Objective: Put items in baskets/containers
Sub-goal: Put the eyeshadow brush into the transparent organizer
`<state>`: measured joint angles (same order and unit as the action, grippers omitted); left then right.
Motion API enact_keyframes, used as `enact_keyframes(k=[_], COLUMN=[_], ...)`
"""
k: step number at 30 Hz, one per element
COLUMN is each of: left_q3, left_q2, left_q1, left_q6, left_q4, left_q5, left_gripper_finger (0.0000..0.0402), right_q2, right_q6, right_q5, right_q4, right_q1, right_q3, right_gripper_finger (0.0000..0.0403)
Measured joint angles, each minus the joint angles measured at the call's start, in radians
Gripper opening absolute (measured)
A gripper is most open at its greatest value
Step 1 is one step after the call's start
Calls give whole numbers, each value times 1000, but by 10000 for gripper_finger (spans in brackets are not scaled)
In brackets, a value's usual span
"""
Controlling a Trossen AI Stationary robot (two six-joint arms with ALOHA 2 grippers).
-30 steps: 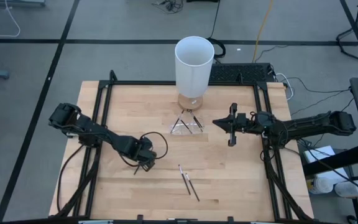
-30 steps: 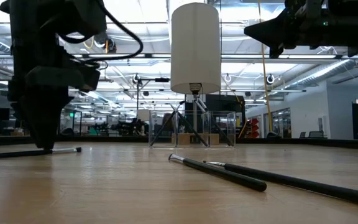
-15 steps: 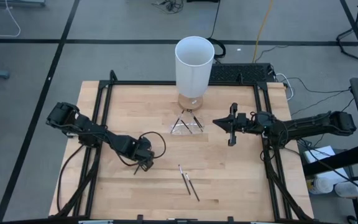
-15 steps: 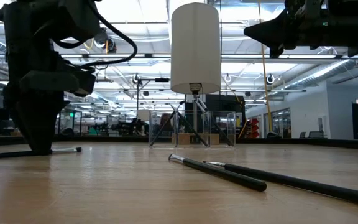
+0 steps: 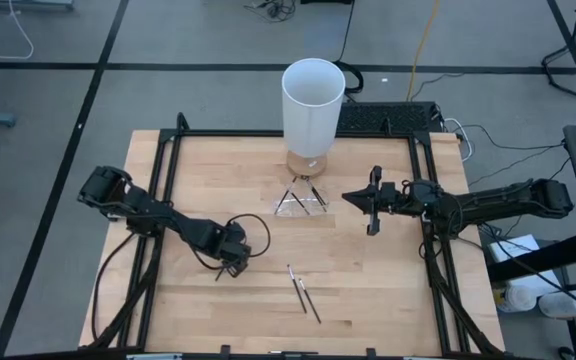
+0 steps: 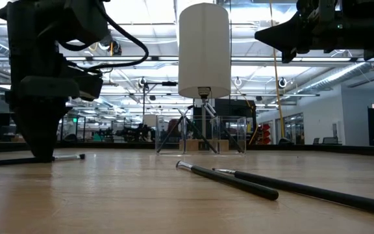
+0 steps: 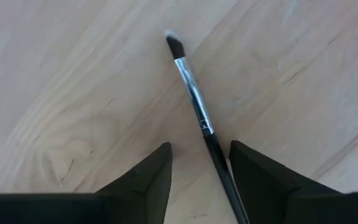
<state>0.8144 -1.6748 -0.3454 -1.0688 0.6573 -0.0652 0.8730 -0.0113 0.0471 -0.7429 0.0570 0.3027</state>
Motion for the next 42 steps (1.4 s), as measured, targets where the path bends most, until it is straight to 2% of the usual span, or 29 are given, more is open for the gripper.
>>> enact_keyframes(k=[13,17,19,26,28,33,42], left_q3=[40,41,41,40,42,49,61], left_q2=[-10,-9,-9,-9,-21,-70,-81], left_q1=[-7,-18,-22,-24,-24,-24,-23], left_q6=[92,99,99,84,82,80,93], left_q4=[-18,-19,-20,-40,-45,-41,-38], left_q5=[-6,-18,-22,-36,-40,-48,-37], left_gripper_finger=[38,10,12,76,83,75,31], right_q2=[0,0,0,0,0,0,0], right_q6=[26,22,21,18,18,8,-36], right_q5=[2,3,3,3,3,4,4], right_q4=[25,29,29,29,25,14,10], right_q1=[0,0,0,0,0,0,0], right_q3=[0,0,0,0,0,0,0], right_gripper_finger=[0,0,0,0,0,0,0])
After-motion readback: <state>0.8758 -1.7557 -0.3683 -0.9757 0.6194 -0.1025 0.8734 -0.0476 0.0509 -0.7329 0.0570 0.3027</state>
